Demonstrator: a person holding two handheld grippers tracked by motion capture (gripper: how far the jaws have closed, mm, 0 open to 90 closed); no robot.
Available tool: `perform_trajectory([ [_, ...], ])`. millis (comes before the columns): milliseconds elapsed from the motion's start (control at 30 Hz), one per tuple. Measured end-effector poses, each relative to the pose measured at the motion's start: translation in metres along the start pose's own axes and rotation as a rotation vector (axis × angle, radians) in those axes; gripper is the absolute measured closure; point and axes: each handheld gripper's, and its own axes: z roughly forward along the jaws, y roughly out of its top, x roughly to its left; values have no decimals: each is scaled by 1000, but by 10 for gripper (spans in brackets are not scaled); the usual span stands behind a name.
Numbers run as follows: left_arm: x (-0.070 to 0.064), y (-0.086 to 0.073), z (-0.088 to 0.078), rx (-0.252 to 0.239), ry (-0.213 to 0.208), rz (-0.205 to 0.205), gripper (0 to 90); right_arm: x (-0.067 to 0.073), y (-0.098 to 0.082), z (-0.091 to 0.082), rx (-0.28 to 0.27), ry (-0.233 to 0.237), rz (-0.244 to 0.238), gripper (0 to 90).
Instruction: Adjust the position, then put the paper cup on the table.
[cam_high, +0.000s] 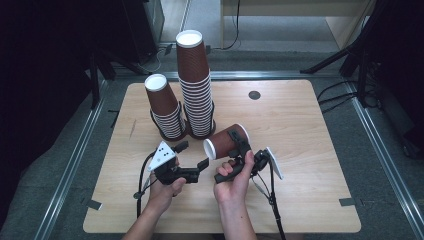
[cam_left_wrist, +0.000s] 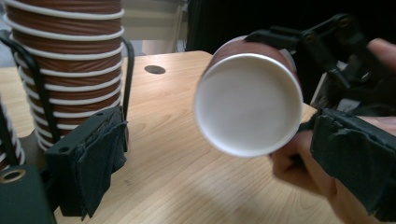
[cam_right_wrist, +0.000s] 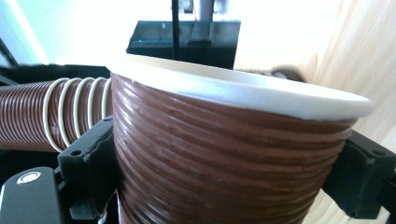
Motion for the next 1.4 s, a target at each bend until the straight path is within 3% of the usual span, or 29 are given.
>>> perform_trajectory([
  [100,3,0,-2,0,10,-4,38,7,5,-3,-25,15,-94,109],
  [133,3,0,-3,1,15,-5,38,10,6,-5,-39,8,-154,109],
  [200,3,0,-4,-1,19,-8,37,15,11,-8,-56,17,-229,109],
  [467,9,0,-9,10,40,-12,38,34,31,-20,-140,35,-456,110],
  [833,19,-3,-19,21,61,-14,38,48,37,-27,-214,-29,-830,110],
  [1133,32,-9,-33,32,105,-30,38,51,37,-28,-237,-70,-1067,111],
  [1200,36,-11,-38,34,116,-38,38,50,37,-27,-228,-65,-1110,111],
  [1333,47,-16,-49,37,155,-51,38,45,39,-29,-192,-65,-1244,111],
  [1400,53,-18,-55,38,178,-54,38,42,42,-32,-183,-59,-1270,111],
])
